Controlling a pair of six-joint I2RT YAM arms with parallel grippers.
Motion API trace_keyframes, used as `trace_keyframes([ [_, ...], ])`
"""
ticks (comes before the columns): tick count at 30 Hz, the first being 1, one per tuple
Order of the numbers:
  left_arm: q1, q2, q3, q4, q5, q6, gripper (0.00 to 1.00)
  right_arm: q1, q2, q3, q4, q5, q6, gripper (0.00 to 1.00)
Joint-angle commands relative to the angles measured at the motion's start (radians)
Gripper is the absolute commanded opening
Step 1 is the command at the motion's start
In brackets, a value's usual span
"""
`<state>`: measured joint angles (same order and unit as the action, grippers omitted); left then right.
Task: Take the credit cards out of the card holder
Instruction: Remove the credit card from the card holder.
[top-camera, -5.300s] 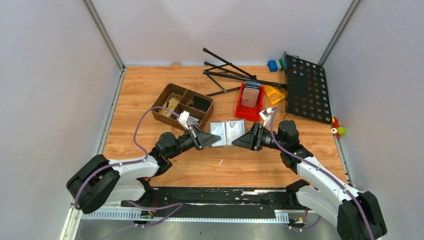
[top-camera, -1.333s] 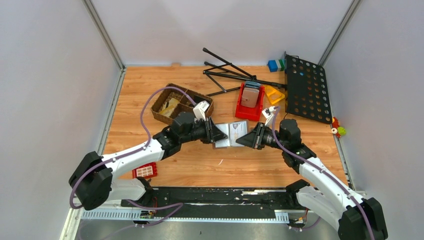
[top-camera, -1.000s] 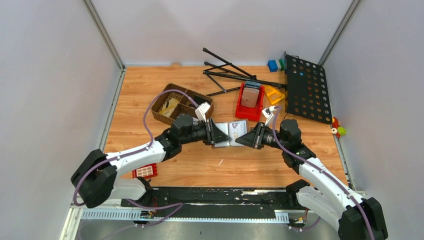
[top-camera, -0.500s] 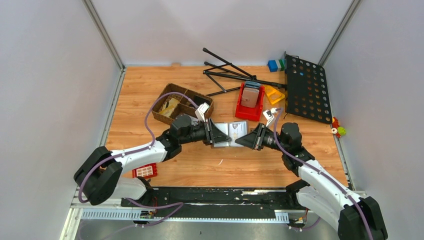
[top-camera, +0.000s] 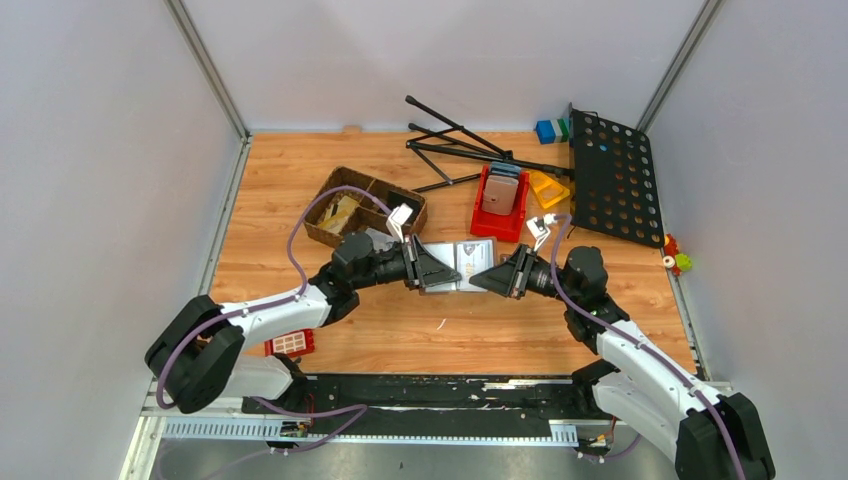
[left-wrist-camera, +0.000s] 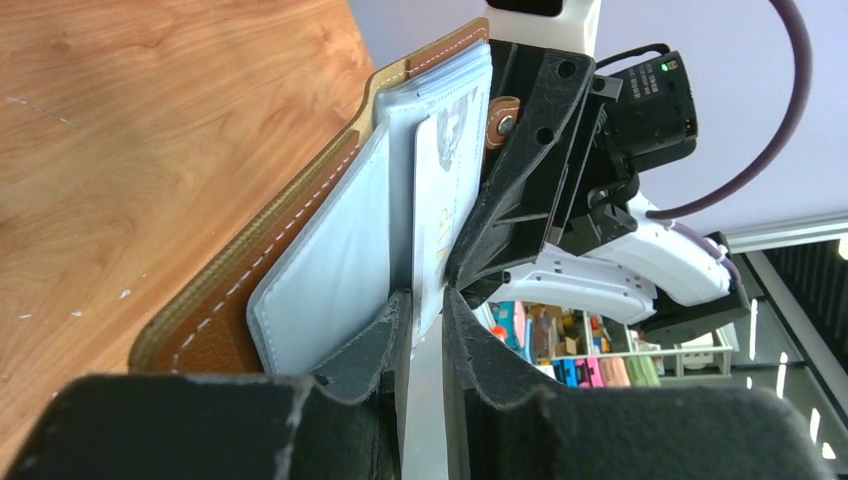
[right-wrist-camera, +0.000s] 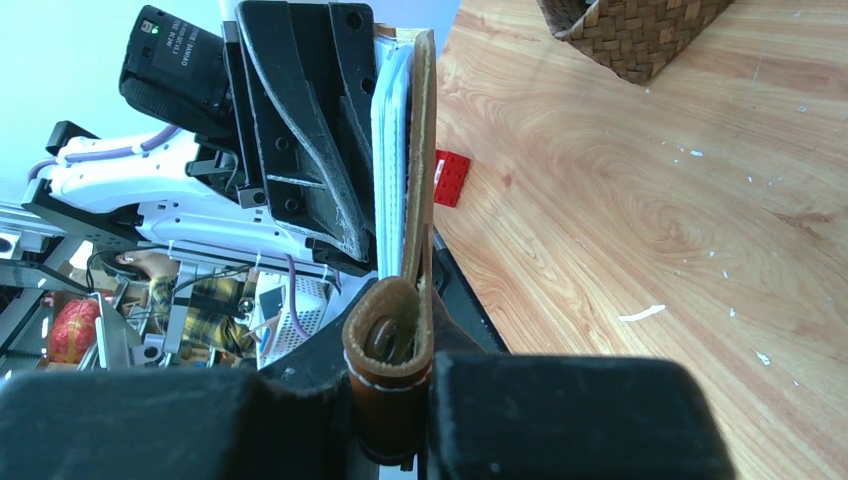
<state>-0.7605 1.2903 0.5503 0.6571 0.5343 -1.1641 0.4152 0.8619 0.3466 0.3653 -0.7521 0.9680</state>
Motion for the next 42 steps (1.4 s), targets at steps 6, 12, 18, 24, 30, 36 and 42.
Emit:
trace_keyframes([
  [6, -0.01, 0.032, -0.015, 0.321, 0.104, -0.144, 0.15, 0.004, 0.031, -0.006, 0.162, -0.062, 0.057, 0.01],
  [12, -0.009, 0.052, -0.024, 0.441, 0.129, -0.206, 0.1, 0.004, 0.041, 0.0, 0.151, -0.062, 0.045, 0.01],
  [18, -0.008, 0.044, -0.031, 0.437, 0.129, -0.198, 0.08, 0.004, 0.029, 0.036, 0.019, -0.034, -0.05, 0.01],
  [24, -0.008, 0.068, -0.014, 0.495, 0.163, -0.225, 0.06, 0.005, 0.05, 0.031, 0.085, -0.085, -0.025, 0.05],
  [30, -0.01, 0.105, 0.007, 0.545, 0.199, -0.255, 0.14, 0.008, 0.059, 0.019, 0.183, -0.124, 0.023, 0.08],
  [36, -0.01, 0.116, 0.014, 0.559, 0.202, -0.258, 0.18, 0.008, 0.054, 0.022, 0.161, -0.128, 0.011, 0.09],
  [42, -0.01, 0.111, 0.022, 0.409, 0.181, -0.171, 0.09, 0.008, 0.059, 0.032, 0.161, -0.15, 0.009, 0.1],
])
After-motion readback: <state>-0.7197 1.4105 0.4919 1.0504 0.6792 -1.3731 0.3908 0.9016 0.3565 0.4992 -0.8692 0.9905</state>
